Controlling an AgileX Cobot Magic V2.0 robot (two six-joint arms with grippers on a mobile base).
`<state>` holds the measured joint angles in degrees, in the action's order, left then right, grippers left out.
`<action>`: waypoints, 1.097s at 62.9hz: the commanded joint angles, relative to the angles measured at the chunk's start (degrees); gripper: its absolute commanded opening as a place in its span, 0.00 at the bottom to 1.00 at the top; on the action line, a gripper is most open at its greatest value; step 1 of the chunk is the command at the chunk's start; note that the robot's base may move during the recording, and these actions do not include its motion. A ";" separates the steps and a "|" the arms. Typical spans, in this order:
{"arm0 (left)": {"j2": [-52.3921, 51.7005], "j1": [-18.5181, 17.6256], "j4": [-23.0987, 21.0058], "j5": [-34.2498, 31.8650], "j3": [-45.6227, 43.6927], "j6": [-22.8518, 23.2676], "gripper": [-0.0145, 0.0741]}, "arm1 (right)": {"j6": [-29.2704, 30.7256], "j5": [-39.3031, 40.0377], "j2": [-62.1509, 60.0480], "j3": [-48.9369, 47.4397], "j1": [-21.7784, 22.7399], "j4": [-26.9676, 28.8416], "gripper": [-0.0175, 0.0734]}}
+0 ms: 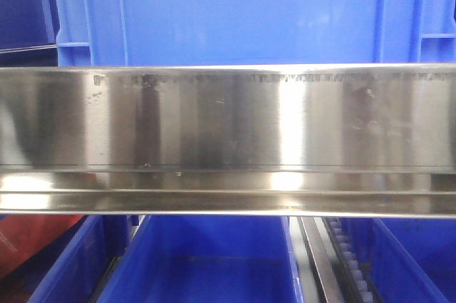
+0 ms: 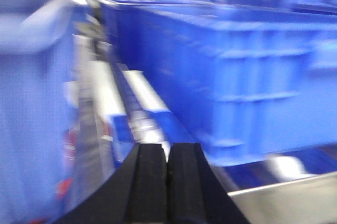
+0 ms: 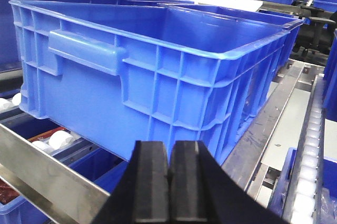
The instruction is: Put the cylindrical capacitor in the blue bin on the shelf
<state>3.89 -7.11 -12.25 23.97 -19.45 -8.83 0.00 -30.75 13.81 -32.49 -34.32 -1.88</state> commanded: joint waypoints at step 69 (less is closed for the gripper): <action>-3.89 9.47 13.66 -21.99 19.45 12.21 0.04 | 0.00 1.80 -0.37 0.14 -0.12 -0.40 0.02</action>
<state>0.24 2.40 1.16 3.48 0.05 3.06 0.00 -30.38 13.81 -32.41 -34.32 -1.88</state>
